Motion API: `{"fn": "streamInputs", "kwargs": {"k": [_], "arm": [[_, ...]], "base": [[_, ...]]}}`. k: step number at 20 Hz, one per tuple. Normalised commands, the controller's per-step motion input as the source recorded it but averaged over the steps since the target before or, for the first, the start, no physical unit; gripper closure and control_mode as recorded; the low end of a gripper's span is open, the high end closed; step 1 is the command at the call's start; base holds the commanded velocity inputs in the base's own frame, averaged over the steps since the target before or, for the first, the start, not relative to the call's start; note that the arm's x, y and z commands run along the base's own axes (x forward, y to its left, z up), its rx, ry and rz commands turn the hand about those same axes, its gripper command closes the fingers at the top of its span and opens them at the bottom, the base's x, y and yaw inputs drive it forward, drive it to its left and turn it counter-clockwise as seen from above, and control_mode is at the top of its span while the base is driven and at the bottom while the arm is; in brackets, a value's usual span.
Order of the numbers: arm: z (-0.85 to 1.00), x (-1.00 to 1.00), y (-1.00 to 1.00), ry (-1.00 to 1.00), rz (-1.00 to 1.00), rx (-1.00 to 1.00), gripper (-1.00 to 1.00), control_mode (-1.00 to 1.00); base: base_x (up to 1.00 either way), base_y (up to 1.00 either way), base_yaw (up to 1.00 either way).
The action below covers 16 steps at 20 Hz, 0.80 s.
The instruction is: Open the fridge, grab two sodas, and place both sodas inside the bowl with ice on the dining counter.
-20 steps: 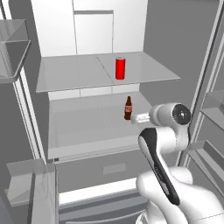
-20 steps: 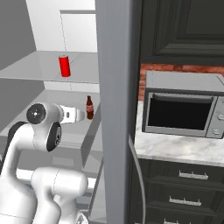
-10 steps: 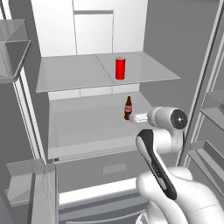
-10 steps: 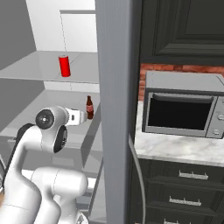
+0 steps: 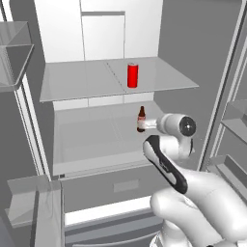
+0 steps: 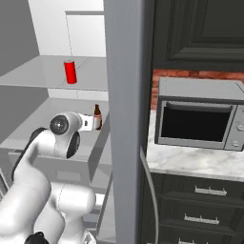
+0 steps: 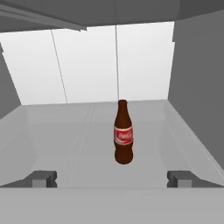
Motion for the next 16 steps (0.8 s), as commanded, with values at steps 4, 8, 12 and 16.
{"fn": "streamInputs", "kwargs": {"k": [4, 8, 12, 16], "arm": [[0.00, 0.44, -0.01, 0.00, 0.00, 0.01, -1.00, -1.00], [-0.01, 0.36, -0.03, 0.00, 0.00, 0.00, -1.00, -1.00], [-0.10, 0.30, -0.16, -0.01, 0.00, 0.00, -1.00, -1.00], [-0.05, 0.12, -0.08, -0.05, 0.00, 0.00, -1.00, -1.00]], "base": [[0.00, 0.00, 0.00], [0.00, 0.00, 0.00], [0.00, 0.00, 0.00], [0.00, 0.00, 0.00]]}}
